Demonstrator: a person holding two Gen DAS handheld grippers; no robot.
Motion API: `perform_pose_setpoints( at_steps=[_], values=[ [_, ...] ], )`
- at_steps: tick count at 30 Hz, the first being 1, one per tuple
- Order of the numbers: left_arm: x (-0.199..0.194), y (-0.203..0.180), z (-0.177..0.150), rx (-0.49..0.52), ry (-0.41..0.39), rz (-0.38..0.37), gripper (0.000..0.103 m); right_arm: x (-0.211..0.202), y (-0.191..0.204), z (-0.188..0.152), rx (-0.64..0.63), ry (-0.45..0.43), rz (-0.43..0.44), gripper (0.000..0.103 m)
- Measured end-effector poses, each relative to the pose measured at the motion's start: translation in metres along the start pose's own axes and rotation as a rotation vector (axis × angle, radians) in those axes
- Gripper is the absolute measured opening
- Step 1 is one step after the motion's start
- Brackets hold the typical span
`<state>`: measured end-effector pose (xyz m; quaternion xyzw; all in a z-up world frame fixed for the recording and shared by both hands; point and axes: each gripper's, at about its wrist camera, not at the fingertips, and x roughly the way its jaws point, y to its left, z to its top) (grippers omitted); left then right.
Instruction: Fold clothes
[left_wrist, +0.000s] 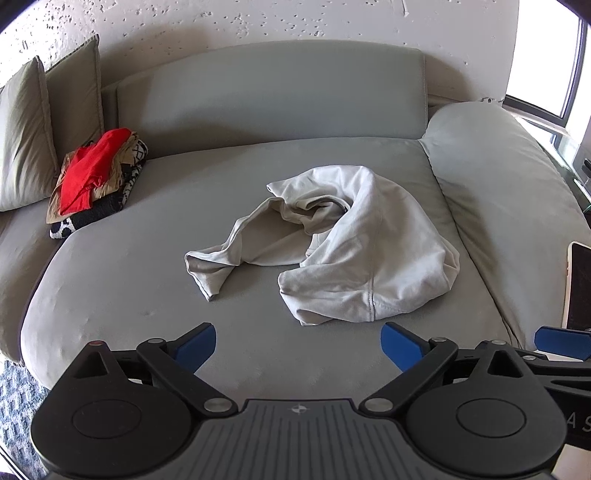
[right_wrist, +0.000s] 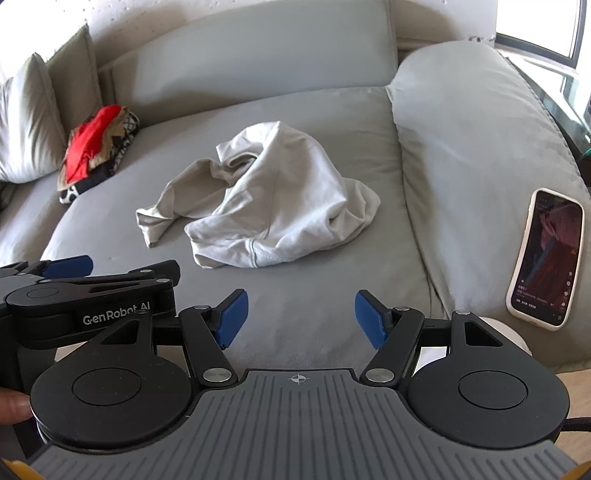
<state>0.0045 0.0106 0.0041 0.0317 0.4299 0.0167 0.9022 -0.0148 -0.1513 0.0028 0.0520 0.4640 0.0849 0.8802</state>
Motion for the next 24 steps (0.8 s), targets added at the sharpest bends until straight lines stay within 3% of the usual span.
perform_pose_setpoints(
  at_steps=[24],
  values=[
    [0.0003,0.0012,-0.0034,-0.005,0.004,-0.006,0.097,-0.0004,0.0,-0.0026,-0.002,0.005,-0.012,0.07]
  ],
)
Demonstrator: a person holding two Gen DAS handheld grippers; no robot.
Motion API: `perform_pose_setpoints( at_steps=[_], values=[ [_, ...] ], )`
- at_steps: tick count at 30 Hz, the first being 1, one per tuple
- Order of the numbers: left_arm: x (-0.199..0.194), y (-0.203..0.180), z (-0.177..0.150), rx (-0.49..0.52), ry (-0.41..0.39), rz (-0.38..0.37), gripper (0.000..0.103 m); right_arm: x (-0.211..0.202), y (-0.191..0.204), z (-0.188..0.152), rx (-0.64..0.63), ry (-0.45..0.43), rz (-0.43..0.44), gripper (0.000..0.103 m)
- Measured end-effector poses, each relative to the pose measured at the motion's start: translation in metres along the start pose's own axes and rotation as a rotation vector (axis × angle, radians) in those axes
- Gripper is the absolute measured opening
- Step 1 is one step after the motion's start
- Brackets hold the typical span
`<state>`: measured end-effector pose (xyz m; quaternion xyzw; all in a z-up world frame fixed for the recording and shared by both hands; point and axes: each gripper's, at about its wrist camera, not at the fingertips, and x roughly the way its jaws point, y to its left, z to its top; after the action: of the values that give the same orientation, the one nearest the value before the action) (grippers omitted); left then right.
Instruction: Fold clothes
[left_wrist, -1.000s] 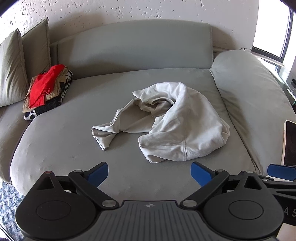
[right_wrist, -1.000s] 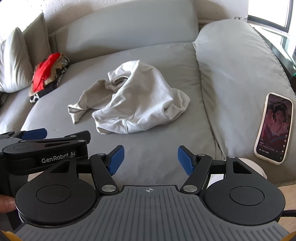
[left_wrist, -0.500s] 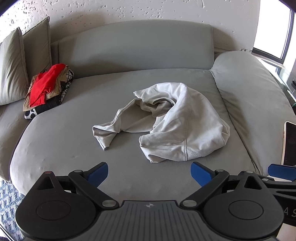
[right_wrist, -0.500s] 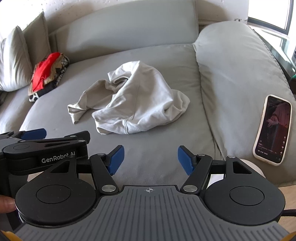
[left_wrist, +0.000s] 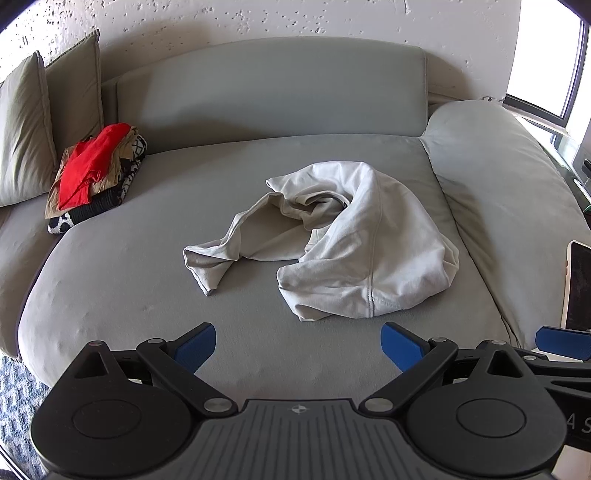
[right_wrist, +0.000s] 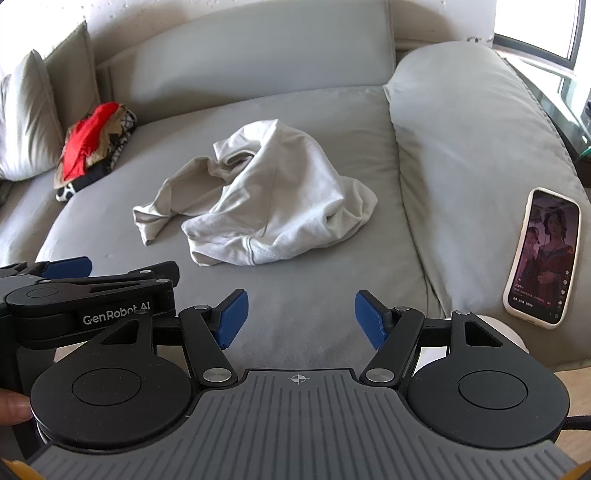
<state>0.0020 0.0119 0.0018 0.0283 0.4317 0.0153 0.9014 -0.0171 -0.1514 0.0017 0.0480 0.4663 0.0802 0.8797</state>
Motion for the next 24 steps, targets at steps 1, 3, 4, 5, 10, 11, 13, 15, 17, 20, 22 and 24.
perform_pose_setpoints(
  at_steps=[1,3,4,5,10,11,13,15,17,20,22,24],
  values=[
    [0.0,0.0002,-0.0001,-0.001,0.0,0.0,0.097,-0.0001,0.0003,0.0,0.0,0.0,0.0,0.07],
    [0.0001,0.0,0.0,0.0,0.001,0.0,0.097,-0.0003,0.0008,0.0,-0.001,0.001,-0.001,0.07],
    [0.0002,0.0002,0.0,0.001,0.002,0.0,0.097,-0.0004,0.001,0.0,-0.001,0.001,-0.002,0.07],
    [0.0003,0.0003,0.0,0.001,0.002,0.0,0.097,-0.0005,0.0013,0.0,-0.001,0.001,-0.002,0.07],
    [0.0002,0.0008,0.0001,0.001,0.002,-0.001,0.097,-0.0003,0.0016,0.0001,0.001,0.002,-0.002,0.07],
    [0.0003,0.0007,0.0001,0.001,0.002,0.0,0.097,-0.0002,0.0017,0.0001,0.001,0.002,-0.002,0.07],
    [0.0004,0.0008,0.0006,0.0,0.004,0.0,0.097,0.0,0.0016,0.0,0.001,0.003,-0.003,0.07],
    [0.0003,0.0013,0.0003,0.0,0.004,-0.001,0.097,0.0001,0.0016,-0.0002,0.001,0.004,-0.003,0.07],
    [0.0004,0.0014,0.0,0.0,0.004,-0.001,0.097,0.0,0.0016,0.0,0.0,0.003,-0.004,0.07],
    [0.0005,0.0014,-0.0001,0.001,0.003,0.0,0.097,-0.0003,0.0017,-0.0003,-0.001,0.002,-0.005,0.07],
    [0.0005,0.0015,-0.0003,0.002,0.002,0.0,0.097,-0.0002,0.0018,-0.0005,0.0,0.003,-0.006,0.07],
    [0.0004,0.0016,-0.0003,0.002,0.003,0.001,0.097,-0.0001,0.002,-0.0005,0.0,0.003,-0.007,0.07]
  ],
)
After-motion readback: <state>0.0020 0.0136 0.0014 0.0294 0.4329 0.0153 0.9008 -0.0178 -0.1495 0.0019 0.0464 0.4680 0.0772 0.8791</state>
